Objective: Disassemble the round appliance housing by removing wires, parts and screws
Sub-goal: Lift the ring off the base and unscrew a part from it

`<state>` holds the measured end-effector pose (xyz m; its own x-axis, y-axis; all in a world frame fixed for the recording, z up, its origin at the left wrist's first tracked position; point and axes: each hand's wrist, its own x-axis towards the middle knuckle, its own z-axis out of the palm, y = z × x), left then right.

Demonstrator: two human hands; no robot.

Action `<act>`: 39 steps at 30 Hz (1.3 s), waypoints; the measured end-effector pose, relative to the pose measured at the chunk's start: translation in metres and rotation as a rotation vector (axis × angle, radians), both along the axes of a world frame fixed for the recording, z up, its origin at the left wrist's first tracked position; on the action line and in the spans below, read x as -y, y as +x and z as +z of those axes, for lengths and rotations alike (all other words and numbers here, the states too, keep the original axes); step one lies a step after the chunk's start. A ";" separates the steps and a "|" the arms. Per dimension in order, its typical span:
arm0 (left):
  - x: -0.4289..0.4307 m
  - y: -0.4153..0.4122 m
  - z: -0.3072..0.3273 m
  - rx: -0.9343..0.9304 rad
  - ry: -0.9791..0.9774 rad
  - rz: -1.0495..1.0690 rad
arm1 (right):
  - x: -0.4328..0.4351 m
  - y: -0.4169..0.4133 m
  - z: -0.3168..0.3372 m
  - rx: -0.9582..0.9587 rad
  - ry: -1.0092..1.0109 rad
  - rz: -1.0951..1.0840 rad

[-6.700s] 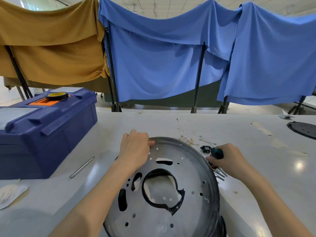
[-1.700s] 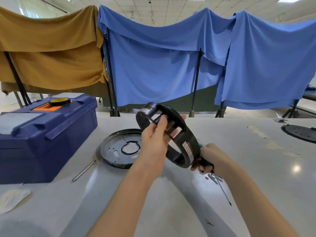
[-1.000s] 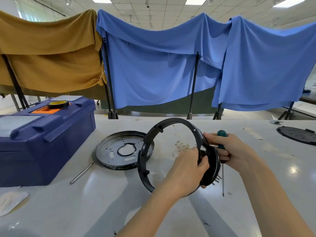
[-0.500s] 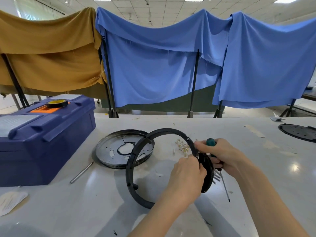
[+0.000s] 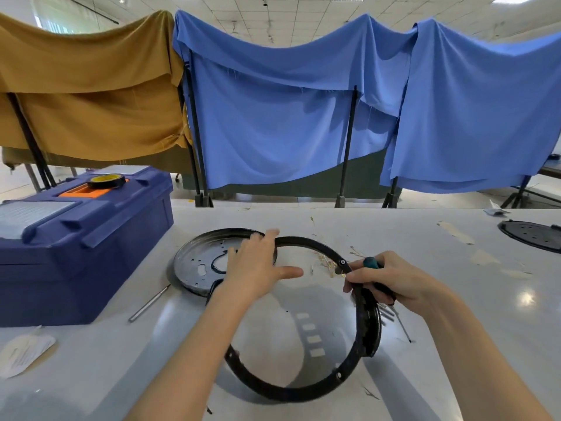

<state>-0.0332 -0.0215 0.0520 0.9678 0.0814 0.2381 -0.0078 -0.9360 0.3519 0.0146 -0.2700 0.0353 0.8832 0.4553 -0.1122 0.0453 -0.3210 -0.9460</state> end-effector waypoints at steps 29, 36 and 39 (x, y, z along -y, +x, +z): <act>-0.038 -0.003 -0.017 -0.795 -1.584 -0.535 | -0.022 0.008 0.022 0.140 -0.033 0.354; -0.039 -0.016 -0.003 -0.601 -1.868 -0.515 | -0.028 0.004 0.028 0.260 0.025 0.116; -0.046 -0.020 0.000 -0.471 -1.879 -0.429 | -0.032 0.002 0.040 0.479 0.373 -0.372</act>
<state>-0.0528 0.0250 0.0524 0.9386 -0.3335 -0.0887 0.2801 0.5860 0.7604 0.0164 -0.2377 0.0754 0.9010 0.0466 0.4313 0.4334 -0.0548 -0.8995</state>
